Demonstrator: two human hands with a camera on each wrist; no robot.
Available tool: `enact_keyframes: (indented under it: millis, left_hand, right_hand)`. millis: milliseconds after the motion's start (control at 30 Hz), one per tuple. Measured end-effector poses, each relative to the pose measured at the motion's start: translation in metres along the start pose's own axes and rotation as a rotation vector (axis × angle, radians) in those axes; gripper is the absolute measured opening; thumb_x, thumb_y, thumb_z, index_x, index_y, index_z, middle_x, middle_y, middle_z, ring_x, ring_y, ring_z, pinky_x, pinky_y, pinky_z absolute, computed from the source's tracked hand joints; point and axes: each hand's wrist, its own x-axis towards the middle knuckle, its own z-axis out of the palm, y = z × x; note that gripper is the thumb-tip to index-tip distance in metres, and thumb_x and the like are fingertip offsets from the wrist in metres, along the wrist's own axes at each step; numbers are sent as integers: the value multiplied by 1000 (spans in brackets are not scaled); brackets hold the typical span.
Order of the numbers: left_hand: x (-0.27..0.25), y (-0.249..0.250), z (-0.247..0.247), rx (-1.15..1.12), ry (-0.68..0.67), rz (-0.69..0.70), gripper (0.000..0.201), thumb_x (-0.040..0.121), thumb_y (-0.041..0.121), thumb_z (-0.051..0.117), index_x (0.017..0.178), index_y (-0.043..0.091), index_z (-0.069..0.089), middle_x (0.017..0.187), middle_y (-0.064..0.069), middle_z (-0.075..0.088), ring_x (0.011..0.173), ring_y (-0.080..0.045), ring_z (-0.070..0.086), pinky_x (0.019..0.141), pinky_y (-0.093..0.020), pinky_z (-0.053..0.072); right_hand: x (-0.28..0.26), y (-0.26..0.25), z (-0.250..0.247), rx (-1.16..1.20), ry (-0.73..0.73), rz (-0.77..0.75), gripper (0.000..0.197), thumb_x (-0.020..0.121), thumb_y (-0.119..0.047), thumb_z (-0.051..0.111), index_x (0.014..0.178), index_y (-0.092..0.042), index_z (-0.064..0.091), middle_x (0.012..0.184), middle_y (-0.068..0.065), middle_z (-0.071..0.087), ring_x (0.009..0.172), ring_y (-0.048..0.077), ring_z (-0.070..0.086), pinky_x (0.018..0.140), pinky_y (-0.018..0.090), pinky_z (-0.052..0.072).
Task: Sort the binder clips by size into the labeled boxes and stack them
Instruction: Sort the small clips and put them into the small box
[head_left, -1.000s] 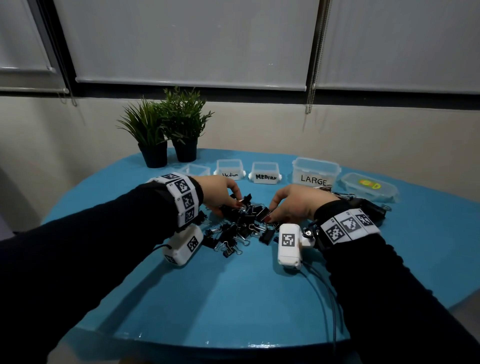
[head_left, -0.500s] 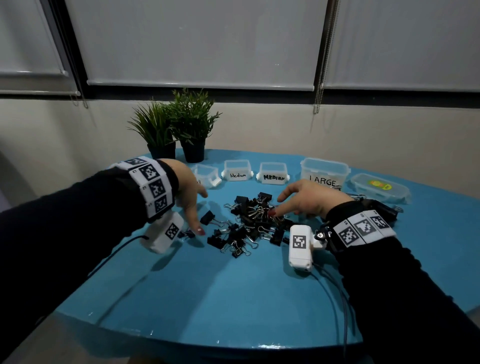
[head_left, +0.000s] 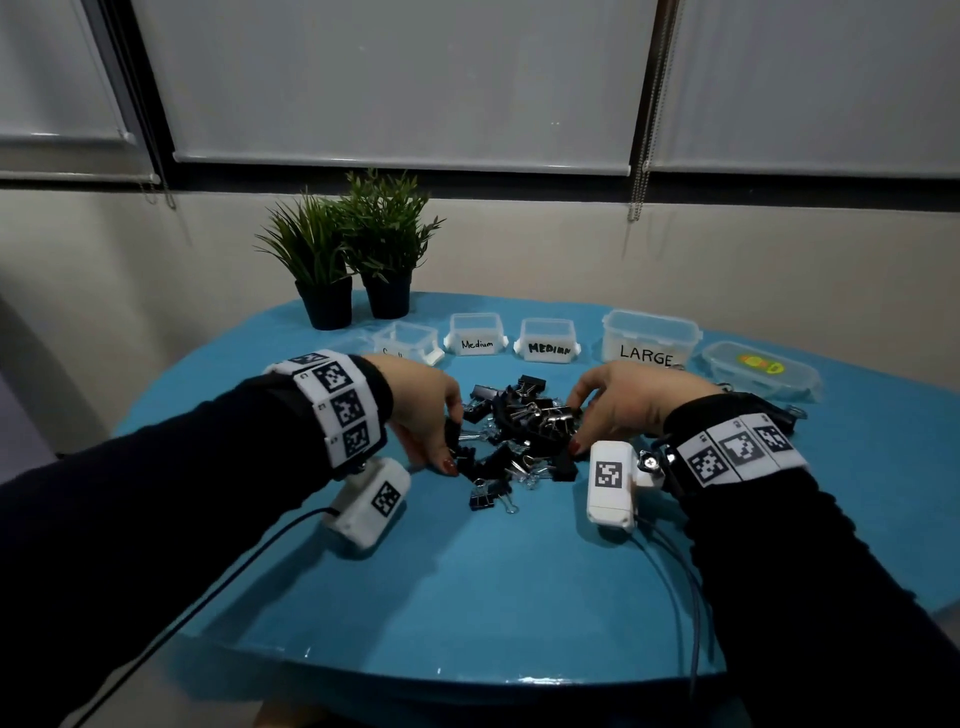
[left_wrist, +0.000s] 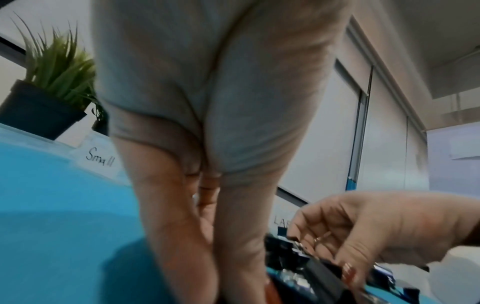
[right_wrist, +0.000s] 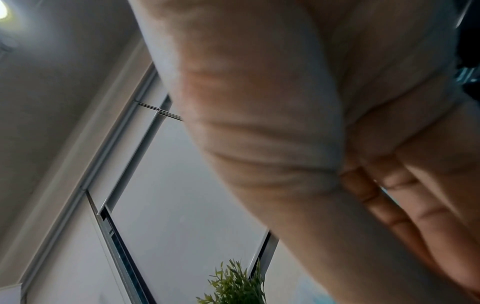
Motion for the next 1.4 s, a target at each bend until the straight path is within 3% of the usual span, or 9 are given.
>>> enact_keyframes:
  millis: [133, 233, 400, 567, 767, 933, 1133, 1333, 1400]
  left_hand:
    - [5, 11, 1, -112, 4, 119, 56, 73, 12, 88, 119, 19, 58, 96, -7, 74, 74, -23, 74, 84, -38, 62]
    - [8, 8, -3, -108, 19, 173, 50, 78, 19, 85, 120, 23, 59, 96, -2, 73, 80, -17, 70, 69, -27, 60]
    - [9, -11, -11, -245, 98, 185, 29, 90, 34, 74, 115, 28, 62, 98, 0, 78, 94, -15, 73, 64, -25, 56]
    - [13, -37, -24, -329, 252, 162, 14, 98, 11, 59, 108, 14, 68, 100, -4, 77, 93, -14, 74, 65, -26, 59]
    - [18, -72, -31, -251, 306, 71, 10, 84, 6, 78, 92, 8, 73, 100, -10, 77, 95, -22, 74, 71, -29, 62]
    - [17, -77, -31, -231, 319, 54, 13, 80, 15, 84, 91, 9, 78, 95, -8, 78, 96, -23, 74, 70, -27, 62]
    - [15, -74, -31, -366, 450, 30, 17, 79, 22, 86, 81, 7, 80, 71, 0, 77, 61, -7, 67, 63, -19, 59]
    - [15, -86, -32, -438, 489, -88, 29, 72, 13, 91, 93, 2, 74, 87, -10, 75, 80, -21, 73, 84, -35, 62]
    - [13, -90, -28, -526, 473, -73, 21, 77, 7, 86, 93, 1, 73, 78, -8, 76, 71, -17, 74, 76, -32, 63]
  right_hand:
    - [3, 0, 1, 24, 54, -43, 40, 70, -1, 86, 104, -14, 70, 91, 8, 77, 70, 20, 72, 77, 37, 61]
    - [6, -4, 5, 19, 135, -92, 37, 69, -5, 86, 98, -22, 70, 101, 7, 71, 81, 23, 65, 81, 42, 60]
    - [-1, -20, 14, 149, 275, -407, 30, 75, -4, 81, 99, -20, 72, 101, -1, 66, 78, 13, 60, 85, 38, 57]
    - [-11, -38, 24, 128, 33, -585, 29, 74, -8, 87, 99, -16, 77, 93, -2, 76, 80, 9, 66, 82, 27, 57]
    - [-14, -49, 41, -132, -242, -499, 36, 66, -22, 94, 98, -31, 80, 86, -16, 75, 79, 8, 68, 82, 30, 56]
    - [-4, -45, 43, -138, -213, -412, 17, 73, -18, 89, 88, -22, 82, 79, -6, 77, 68, 4, 66, 70, 24, 53]
    - [2, -37, 37, -112, -138, -382, 14, 75, -19, 88, 88, -19, 82, 85, 1, 78, 65, 2, 65, 65, 19, 51]
    - [4, -35, 38, -83, -96, -411, 22, 71, -15, 90, 91, -17, 81, 86, 0, 77, 69, 5, 66, 75, 24, 55]
    - [5, -38, 40, -12, -58, -447, 24, 72, -11, 89, 93, -15, 80, 83, 2, 76, 72, 9, 67, 76, 27, 56]
